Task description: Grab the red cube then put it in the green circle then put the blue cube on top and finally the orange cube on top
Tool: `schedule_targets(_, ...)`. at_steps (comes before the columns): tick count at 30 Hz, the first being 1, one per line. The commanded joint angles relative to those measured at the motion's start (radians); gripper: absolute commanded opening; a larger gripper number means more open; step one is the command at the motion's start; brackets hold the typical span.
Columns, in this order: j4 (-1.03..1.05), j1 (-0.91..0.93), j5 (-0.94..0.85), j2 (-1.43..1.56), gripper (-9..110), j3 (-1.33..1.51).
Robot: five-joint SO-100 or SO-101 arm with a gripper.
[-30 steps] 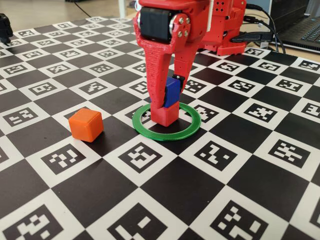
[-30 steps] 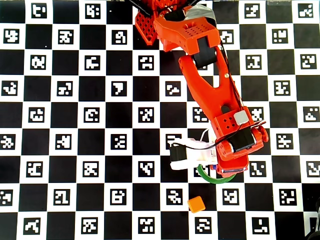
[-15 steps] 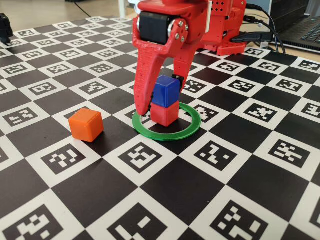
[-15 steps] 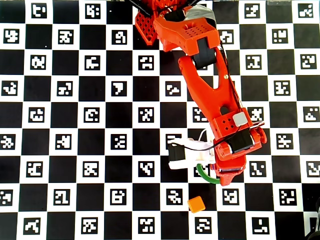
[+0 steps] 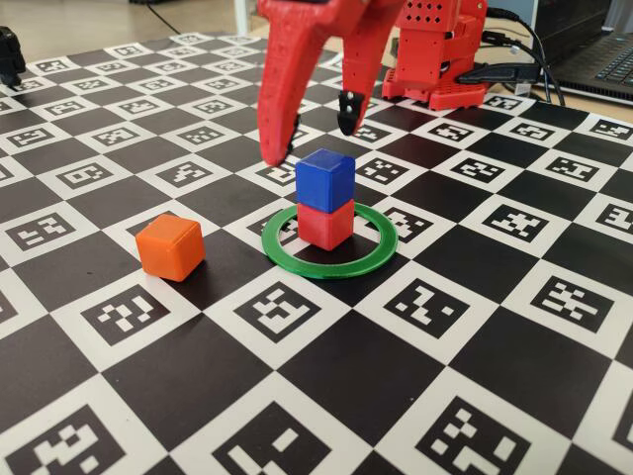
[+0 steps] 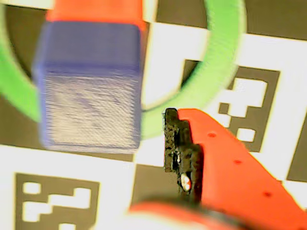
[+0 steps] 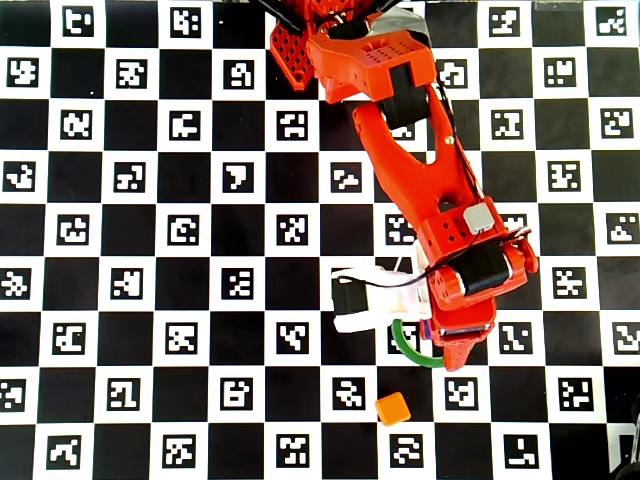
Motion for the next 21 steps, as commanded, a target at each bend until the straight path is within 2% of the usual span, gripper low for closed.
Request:
schedule_targets(1, 0.063, 0.051, -0.064, 0.117, 44, -0.172)
schedule_targets(7, 0.091, 0.078, -0.156, 0.06, 43, -0.321)
schedule_targets(21, 0.051, 0.066, -0.224, -0.229, 43, -0.657)
